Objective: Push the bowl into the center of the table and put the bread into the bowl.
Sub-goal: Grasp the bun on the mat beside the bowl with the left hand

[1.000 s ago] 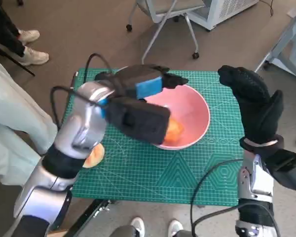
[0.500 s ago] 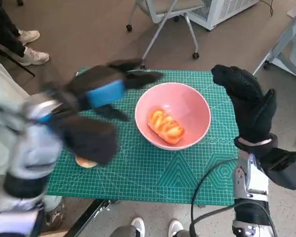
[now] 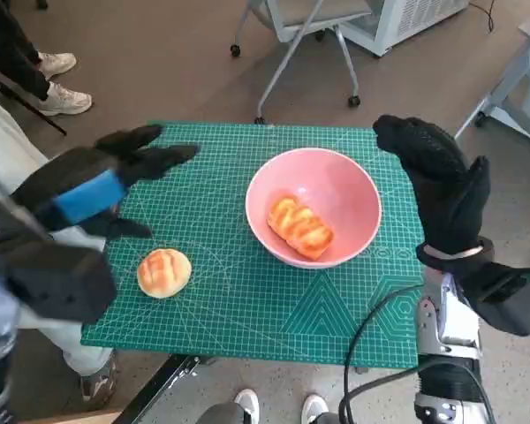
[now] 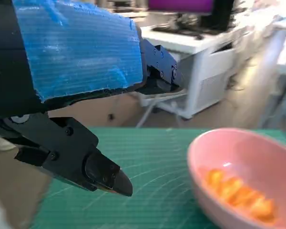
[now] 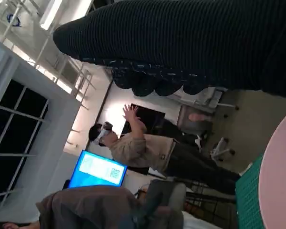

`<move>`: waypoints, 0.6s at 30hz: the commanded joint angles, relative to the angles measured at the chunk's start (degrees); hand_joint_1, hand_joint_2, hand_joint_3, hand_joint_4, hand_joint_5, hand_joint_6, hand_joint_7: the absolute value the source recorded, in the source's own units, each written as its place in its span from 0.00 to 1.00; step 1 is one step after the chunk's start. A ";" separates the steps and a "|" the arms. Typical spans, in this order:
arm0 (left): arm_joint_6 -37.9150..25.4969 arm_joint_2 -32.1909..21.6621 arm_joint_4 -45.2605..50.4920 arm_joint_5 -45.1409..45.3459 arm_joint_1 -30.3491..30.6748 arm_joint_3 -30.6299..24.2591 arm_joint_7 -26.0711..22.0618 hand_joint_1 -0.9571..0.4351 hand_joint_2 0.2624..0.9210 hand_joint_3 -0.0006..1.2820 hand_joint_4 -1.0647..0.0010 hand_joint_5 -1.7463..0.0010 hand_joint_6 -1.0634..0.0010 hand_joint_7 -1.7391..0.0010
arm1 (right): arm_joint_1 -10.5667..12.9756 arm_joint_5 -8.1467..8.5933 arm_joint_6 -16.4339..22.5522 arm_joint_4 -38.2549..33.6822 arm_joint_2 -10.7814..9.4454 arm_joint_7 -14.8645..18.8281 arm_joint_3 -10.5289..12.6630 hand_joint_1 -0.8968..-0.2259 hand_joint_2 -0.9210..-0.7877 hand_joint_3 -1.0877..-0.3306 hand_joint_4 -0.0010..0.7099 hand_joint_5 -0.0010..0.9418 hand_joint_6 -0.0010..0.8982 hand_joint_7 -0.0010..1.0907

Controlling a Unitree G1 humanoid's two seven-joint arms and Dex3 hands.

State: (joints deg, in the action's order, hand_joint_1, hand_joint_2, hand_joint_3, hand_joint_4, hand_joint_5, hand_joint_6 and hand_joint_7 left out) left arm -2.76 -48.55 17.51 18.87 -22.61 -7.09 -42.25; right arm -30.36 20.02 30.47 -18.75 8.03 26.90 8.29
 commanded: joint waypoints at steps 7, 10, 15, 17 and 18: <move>-1.80 -1.35 2.16 -2.25 6.09 -0.09 -0.83 0.56 0.71 0.00 0.91 1.00 0.74 1.00 | 0.19 0.59 -1.78 -0.81 -0.41 1.16 -0.34 0.33 0.00 0.40 0.26 0.00 0.09 0.42; -3.24 -0.97 2.06 -2.29 6.54 1.06 -1.20 0.59 0.70 0.00 0.91 1.00 0.74 1.00 | 0.14 0.82 -1.86 -0.85 -0.17 1.67 -0.19 0.33 0.00 0.40 0.26 0.00 0.08 0.42; -5.93 -0.18 2.42 -1.72 6.92 3.60 -1.42 0.65 0.68 0.00 0.91 1.00 0.74 1.00 | 0.08 1.19 -2.21 -0.62 0.11 2.31 0.08 0.32 0.00 0.40 0.26 0.00 0.08 0.43; -6.89 0.27 2.39 -1.39 6.92 4.92 -1.42 0.66 0.67 0.00 0.91 1.00 0.74 1.00 | 0.13 1.24 -2.26 -0.60 0.16 2.50 0.15 0.32 0.00 0.40 0.26 0.00 0.08 0.43; -7.18 0.47 2.25 -1.01 6.96 5.74 -1.33 0.67 0.67 0.00 0.91 1.00 0.74 1.00 | 0.15 1.23 -2.25 -0.67 0.19 2.60 0.19 0.32 0.00 0.40 0.26 0.00 0.08 0.43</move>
State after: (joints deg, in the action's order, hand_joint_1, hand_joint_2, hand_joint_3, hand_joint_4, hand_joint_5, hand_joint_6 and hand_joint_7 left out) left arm -8.56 -48.82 19.23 17.38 -16.47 -3.68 -43.14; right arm -30.59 20.54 29.20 -18.88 7.92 28.81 8.25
